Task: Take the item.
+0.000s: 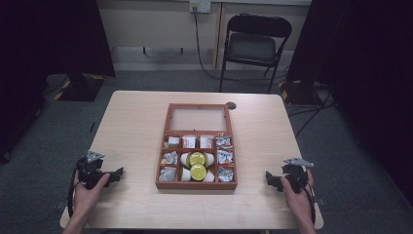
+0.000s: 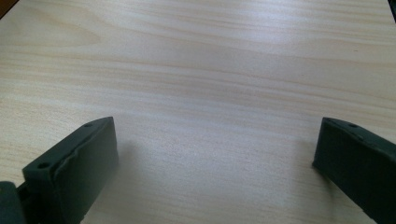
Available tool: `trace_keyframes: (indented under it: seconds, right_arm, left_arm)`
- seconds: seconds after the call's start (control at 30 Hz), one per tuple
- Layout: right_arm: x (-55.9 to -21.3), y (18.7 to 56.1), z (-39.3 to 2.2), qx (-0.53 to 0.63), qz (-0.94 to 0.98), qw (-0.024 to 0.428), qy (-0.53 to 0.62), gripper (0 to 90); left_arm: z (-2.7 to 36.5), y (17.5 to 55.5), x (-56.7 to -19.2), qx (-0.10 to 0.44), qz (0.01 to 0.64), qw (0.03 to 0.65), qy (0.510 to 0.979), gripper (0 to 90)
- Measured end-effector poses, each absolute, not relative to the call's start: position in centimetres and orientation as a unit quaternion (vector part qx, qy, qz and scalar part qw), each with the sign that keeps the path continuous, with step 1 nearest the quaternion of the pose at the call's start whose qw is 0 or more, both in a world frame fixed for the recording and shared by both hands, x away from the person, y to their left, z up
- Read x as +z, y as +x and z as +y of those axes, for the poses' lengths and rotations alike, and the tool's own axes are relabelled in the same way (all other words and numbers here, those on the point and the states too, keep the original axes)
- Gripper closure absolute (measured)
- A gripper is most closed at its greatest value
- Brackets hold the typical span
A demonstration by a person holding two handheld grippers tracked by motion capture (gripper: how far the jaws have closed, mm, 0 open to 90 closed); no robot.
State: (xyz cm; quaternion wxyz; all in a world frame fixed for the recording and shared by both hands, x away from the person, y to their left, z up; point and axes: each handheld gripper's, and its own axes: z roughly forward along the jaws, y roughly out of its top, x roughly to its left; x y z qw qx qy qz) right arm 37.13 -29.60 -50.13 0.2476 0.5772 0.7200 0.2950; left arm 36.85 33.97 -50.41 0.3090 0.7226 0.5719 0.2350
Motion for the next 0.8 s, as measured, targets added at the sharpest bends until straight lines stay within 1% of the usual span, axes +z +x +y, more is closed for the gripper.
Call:
trace_keyframes:
  seconds: [0.4,0.47,0.53,0.6,0.67,0.8]
  right_arm:
    - [-50.13,37.14,-29.6,0.295,0.72,0.248,0.577,0.0]
    - [-50.13,37.14,-29.6,0.295,0.72,0.248,0.577,0.0]
    - [-50.13,37.14,-29.6,0.295,0.72,0.248,0.577,0.0]
    - [-50.13,37.13,-29.6,0.295,0.72,0.247,0.577,0.0]
    - [-50.13,37.13,-29.6,0.295,0.72,0.248,0.577,0.0]
    - [-50.13,37.12,-29.59,0.295,0.72,0.248,0.577,0.0]
  left_arm:
    - [34.01,36.75,-50.35,0.235,0.574,0.308,0.721,0.6]
    - [34.17,36.71,-50.23,0.235,0.572,0.31,0.722,3.6]
    - [34.26,36.61,-50.15,0.239,0.573,0.312,0.719,9.4]
    - [34.28,36.56,-50.09,0.238,0.572,0.312,0.72,11.2]
    - [34.29,36.49,-50.0,0.241,0.574,0.313,0.718,16.9]
    - [34.37,36.48,-49.86,0.236,0.576,0.307,0.72,17.5]
